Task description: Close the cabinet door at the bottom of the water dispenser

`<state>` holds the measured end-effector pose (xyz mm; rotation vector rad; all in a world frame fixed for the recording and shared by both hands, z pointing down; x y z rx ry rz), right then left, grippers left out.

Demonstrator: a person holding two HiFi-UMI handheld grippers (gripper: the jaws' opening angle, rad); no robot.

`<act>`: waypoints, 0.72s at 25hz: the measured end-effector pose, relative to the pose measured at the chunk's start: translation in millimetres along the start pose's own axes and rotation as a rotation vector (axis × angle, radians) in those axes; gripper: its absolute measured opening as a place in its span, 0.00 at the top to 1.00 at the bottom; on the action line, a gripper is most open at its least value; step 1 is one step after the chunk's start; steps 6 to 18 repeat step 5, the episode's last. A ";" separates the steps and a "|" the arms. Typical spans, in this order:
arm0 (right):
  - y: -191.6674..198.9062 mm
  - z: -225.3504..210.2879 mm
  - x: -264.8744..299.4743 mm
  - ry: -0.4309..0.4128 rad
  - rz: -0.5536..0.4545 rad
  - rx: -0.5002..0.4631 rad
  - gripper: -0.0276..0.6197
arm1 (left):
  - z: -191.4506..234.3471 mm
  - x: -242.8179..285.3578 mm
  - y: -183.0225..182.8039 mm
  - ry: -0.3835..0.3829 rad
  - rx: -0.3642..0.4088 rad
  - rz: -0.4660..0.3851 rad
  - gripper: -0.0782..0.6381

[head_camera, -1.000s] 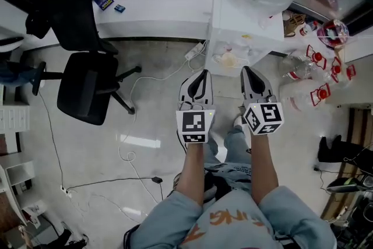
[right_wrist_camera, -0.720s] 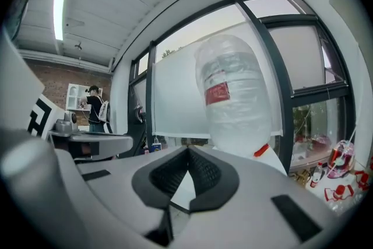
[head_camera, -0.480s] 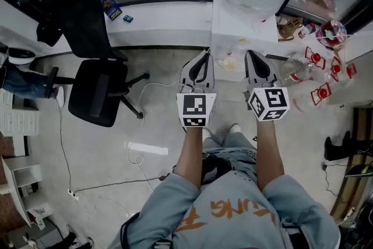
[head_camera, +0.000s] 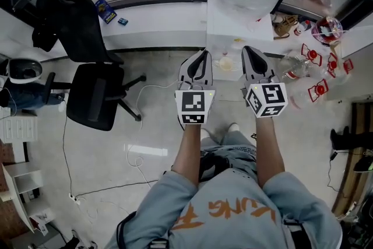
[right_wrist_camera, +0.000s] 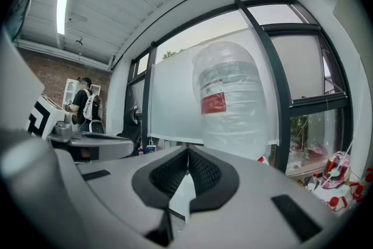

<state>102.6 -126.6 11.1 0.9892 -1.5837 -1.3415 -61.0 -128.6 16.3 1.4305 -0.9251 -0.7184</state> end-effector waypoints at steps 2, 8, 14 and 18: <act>0.3 2.9 2.7 0.001 0.000 -0.004 0.91 | 3.9 -0.6 1.5 0.000 0.000 -0.001 0.86; 1.6 8.5 8.3 0.001 0.005 -0.012 0.91 | 11.0 -1.2 5.0 0.002 -0.005 -0.001 0.86; 1.6 8.5 8.3 0.001 0.005 -0.012 0.91 | 11.0 -1.2 5.0 0.002 -0.005 -0.001 0.86; 1.6 8.5 8.3 0.001 0.005 -0.012 0.91 | 11.0 -1.2 5.0 0.002 -0.005 -0.001 0.86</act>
Point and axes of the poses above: the fingertips, and each gripper's own axes: x forward along the fingers, z to its left, y out of its underside, the point moved 6 cm from there along -x, backward along the fingers, and after that the axes turned 4 degrees about x, right-handed, at the moved point
